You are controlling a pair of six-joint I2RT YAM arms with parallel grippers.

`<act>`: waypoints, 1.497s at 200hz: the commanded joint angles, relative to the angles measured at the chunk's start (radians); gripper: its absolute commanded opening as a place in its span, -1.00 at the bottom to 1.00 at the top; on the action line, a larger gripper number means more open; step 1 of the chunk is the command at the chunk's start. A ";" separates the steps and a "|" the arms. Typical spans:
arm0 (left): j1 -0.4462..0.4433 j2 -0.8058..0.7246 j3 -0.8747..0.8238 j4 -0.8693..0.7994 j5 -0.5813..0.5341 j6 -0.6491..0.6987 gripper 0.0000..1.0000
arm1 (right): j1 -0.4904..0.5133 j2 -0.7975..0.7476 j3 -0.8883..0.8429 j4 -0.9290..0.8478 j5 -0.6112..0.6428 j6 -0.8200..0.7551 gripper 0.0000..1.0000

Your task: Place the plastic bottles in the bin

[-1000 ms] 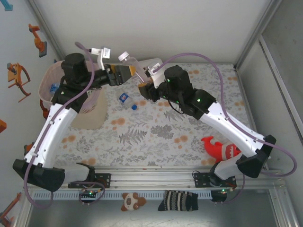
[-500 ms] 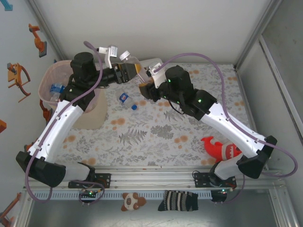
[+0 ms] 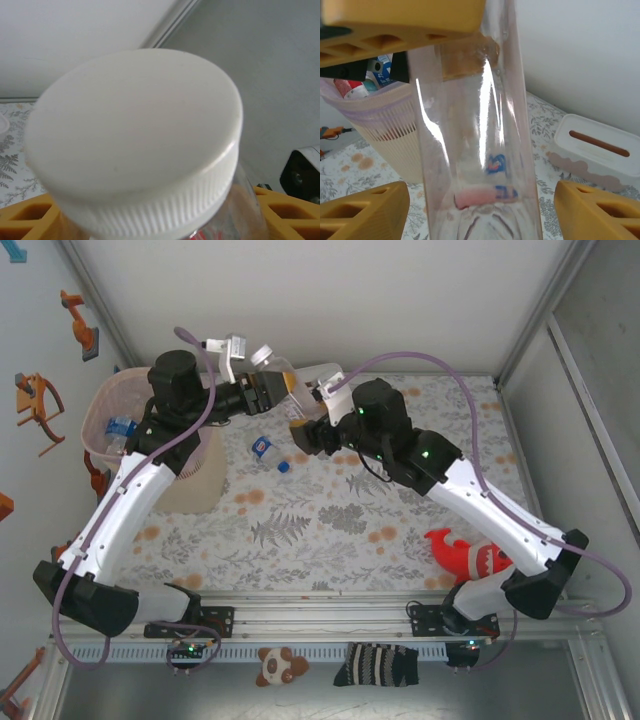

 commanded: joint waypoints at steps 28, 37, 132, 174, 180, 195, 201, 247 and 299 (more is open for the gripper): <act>0.081 -0.052 0.013 -0.033 -0.073 0.023 0.16 | 0.005 -0.093 -0.018 -0.012 0.065 0.016 0.57; 0.115 -0.062 0.006 -0.038 -0.083 0.021 0.16 | 0.005 -0.105 -0.024 -0.015 0.074 0.015 0.57; 0.587 -0.139 -0.023 -0.126 -0.024 0.063 0.15 | 0.004 -0.152 -0.045 -0.037 0.098 0.008 0.57; 0.744 -0.118 -0.109 0.036 0.058 0.049 0.15 | 0.005 -0.137 -0.028 -0.054 0.086 0.008 0.57; 0.758 -0.109 -0.123 0.070 0.073 0.044 0.15 | 0.005 -0.136 -0.027 -0.057 0.085 0.007 0.57; 0.779 -0.082 -0.153 0.148 0.098 0.041 0.15 | 0.004 -0.135 -0.027 -0.059 0.087 0.008 0.57; 0.782 -0.069 -0.168 0.180 0.107 0.042 0.15 | 0.005 -0.135 -0.028 -0.059 0.088 0.008 0.57; 0.778 0.020 -0.272 0.467 0.157 -0.018 0.15 | 0.005 -0.130 -0.022 -0.062 0.095 0.000 0.57; 0.766 0.085 -0.332 0.532 0.171 0.017 0.28 | 0.005 -0.117 -0.016 -0.066 0.095 -0.005 0.57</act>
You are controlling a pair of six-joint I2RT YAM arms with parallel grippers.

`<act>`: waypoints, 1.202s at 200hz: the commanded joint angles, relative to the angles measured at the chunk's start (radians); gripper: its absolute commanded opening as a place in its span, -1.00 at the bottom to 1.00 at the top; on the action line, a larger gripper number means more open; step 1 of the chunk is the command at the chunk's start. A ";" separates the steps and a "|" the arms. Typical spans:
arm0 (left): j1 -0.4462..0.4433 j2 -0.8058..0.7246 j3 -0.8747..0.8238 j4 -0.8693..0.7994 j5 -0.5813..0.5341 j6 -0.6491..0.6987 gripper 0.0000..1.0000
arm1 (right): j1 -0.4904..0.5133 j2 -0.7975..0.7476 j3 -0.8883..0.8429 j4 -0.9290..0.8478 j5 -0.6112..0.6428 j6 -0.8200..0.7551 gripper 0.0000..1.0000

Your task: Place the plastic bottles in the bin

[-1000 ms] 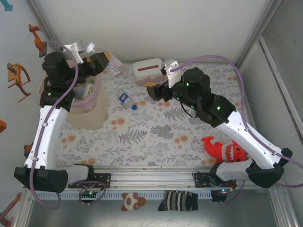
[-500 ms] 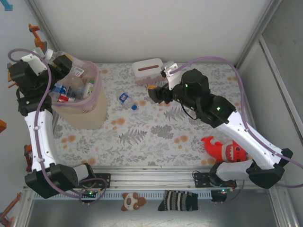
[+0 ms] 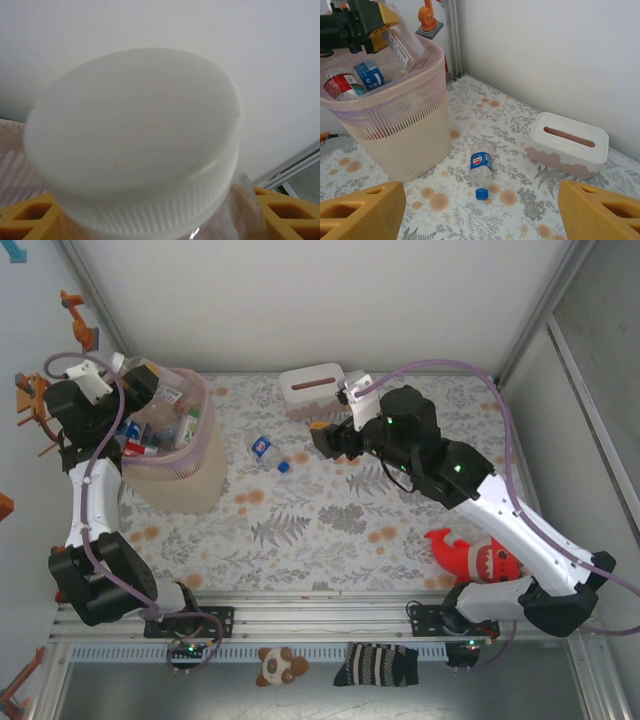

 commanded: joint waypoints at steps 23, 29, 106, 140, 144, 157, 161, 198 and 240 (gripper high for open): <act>-0.024 0.031 -0.045 0.138 0.045 0.017 0.38 | 0.005 0.014 0.029 -0.004 0.012 -0.005 0.57; -0.026 0.035 -0.050 0.139 0.045 0.015 0.40 | 0.004 0.015 0.030 -0.004 0.011 -0.005 0.57; -0.042 0.054 -0.020 0.045 0.079 0.058 0.67 | 0.005 0.018 0.036 0.001 -0.004 -0.002 0.57; -0.022 0.010 -0.007 -0.067 0.028 0.109 0.77 | 0.005 0.012 0.035 0.001 -0.005 -0.002 0.57; -0.019 0.003 -0.002 -0.084 0.020 0.118 0.77 | 0.005 0.011 0.036 0.001 -0.005 -0.004 0.57; -0.007 -0.015 0.018 -0.141 -0.006 0.146 0.77 | 0.005 0.010 0.034 -0.001 -0.005 -0.005 0.57; -0.003 -0.021 0.027 -0.162 -0.014 0.156 0.78 | 0.004 0.009 0.034 -0.002 -0.004 -0.005 0.58; 0.017 -0.059 0.110 -0.328 -0.078 0.256 0.84 | 0.005 0.005 0.033 -0.002 -0.006 -0.005 0.57; 0.031 -0.080 0.163 -0.439 -0.118 0.301 0.84 | 0.005 0.004 0.034 -0.004 -0.008 -0.003 0.57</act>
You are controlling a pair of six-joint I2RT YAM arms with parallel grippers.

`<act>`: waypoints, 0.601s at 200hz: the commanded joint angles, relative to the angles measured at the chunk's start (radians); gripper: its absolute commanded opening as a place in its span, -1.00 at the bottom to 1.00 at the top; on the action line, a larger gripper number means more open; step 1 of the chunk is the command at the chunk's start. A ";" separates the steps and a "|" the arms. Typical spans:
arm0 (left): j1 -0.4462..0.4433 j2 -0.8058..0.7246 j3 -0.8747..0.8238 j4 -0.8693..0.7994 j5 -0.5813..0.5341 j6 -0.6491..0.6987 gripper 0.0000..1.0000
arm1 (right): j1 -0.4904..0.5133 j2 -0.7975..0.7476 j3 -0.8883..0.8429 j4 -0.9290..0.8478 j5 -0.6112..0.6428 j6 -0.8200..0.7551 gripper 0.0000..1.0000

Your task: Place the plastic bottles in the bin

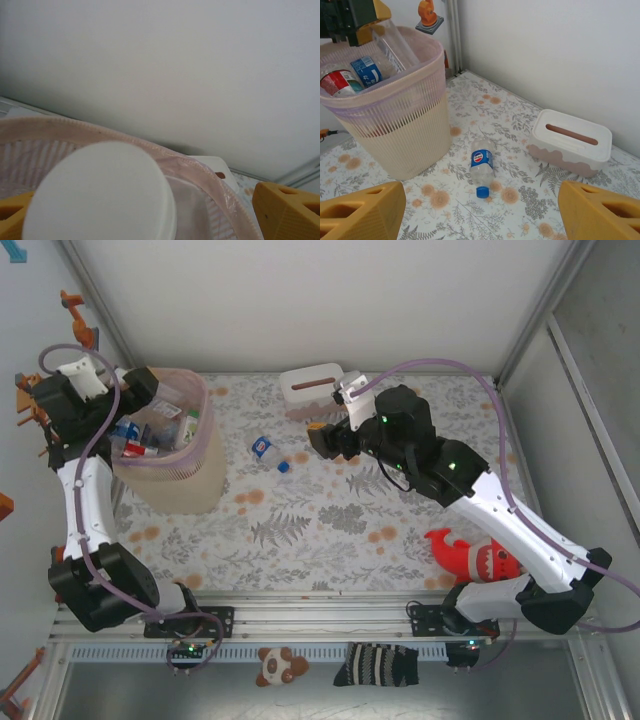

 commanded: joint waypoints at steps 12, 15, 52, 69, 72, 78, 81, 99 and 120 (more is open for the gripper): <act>0.007 -0.039 0.050 -0.137 -0.040 0.083 0.84 | 0.004 -0.016 0.031 -0.003 -0.004 -0.002 0.57; 0.007 -0.039 0.052 -0.144 -0.046 0.087 0.84 | 0.005 -0.016 0.032 -0.003 -0.004 -0.003 0.58; 0.010 -0.051 0.096 -0.234 -0.095 0.124 0.85 | 0.005 -0.015 0.034 -0.005 -0.005 -0.001 0.57; 0.010 -0.062 0.107 -0.252 -0.107 0.137 0.89 | 0.005 -0.015 0.036 -0.004 -0.007 -0.001 0.57; 0.011 -0.065 0.108 -0.254 -0.110 0.139 0.90 | 0.005 -0.014 0.037 -0.005 -0.007 -0.002 0.57; 0.012 -0.070 0.112 -0.259 -0.111 0.142 0.91 | 0.005 -0.014 0.038 -0.005 -0.007 -0.001 0.57; 0.011 -0.072 0.113 -0.262 -0.112 0.142 0.91 | 0.005 -0.013 0.037 -0.005 -0.007 -0.002 0.57; 0.013 -0.081 0.121 -0.273 -0.113 0.146 0.92 | 0.005 -0.012 0.038 -0.006 -0.007 -0.002 0.57; 0.012 -0.089 0.129 -0.288 -0.125 0.149 0.93 | 0.005 -0.013 0.038 -0.006 -0.007 -0.001 0.57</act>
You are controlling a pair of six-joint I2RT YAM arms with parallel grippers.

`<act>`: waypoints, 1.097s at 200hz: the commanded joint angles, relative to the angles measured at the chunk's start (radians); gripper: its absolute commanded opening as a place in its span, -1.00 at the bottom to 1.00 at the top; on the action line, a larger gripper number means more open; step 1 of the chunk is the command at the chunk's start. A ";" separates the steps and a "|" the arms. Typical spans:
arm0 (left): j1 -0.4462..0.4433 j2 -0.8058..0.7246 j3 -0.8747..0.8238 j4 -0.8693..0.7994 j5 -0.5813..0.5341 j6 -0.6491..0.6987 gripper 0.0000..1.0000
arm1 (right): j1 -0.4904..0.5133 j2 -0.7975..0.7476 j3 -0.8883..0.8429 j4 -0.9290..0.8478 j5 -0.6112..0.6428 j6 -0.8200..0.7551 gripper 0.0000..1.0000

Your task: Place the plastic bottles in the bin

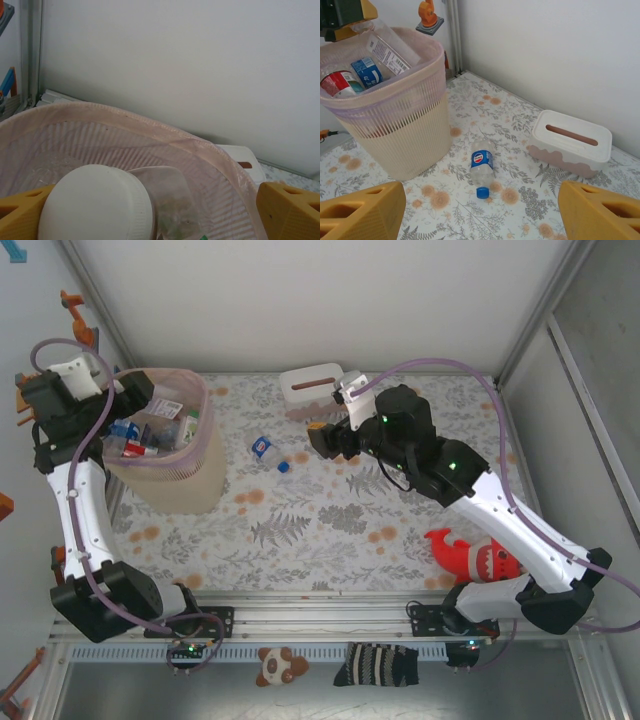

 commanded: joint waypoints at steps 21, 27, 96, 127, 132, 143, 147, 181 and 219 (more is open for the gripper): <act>0.005 -0.035 0.055 -0.069 -0.030 0.048 0.93 | 0.006 -0.013 0.035 -0.006 -0.007 -0.001 0.58; 0.006 -0.037 0.061 -0.078 -0.035 0.053 0.93 | 0.005 -0.013 0.034 -0.007 -0.007 -0.001 0.58; 0.006 -0.090 0.096 -0.140 -0.096 0.087 0.93 | 0.005 -0.014 0.034 -0.005 -0.011 0.001 0.57; 0.007 -0.097 0.118 -0.172 -0.094 0.092 0.89 | 0.005 -0.020 0.030 -0.007 -0.010 0.000 0.57; 0.007 -0.096 0.121 -0.180 -0.087 0.092 0.88 | 0.005 -0.019 0.030 -0.007 -0.011 0.001 0.57; 0.006 -0.091 0.125 -0.198 -0.071 0.094 0.82 | 0.005 -0.020 0.032 -0.005 -0.011 0.000 0.57; 0.007 -0.088 0.125 -0.204 -0.061 0.094 0.79 | 0.005 -0.020 0.031 -0.005 -0.009 0.001 0.57; 0.004 -0.059 0.101 -0.249 0.031 0.093 0.44 | 0.005 -0.021 0.028 -0.002 -0.017 0.003 0.57; -0.008 0.003 0.065 -0.309 0.096 0.088 -0.04 | 0.005 -0.024 0.026 -0.002 -0.019 0.006 0.57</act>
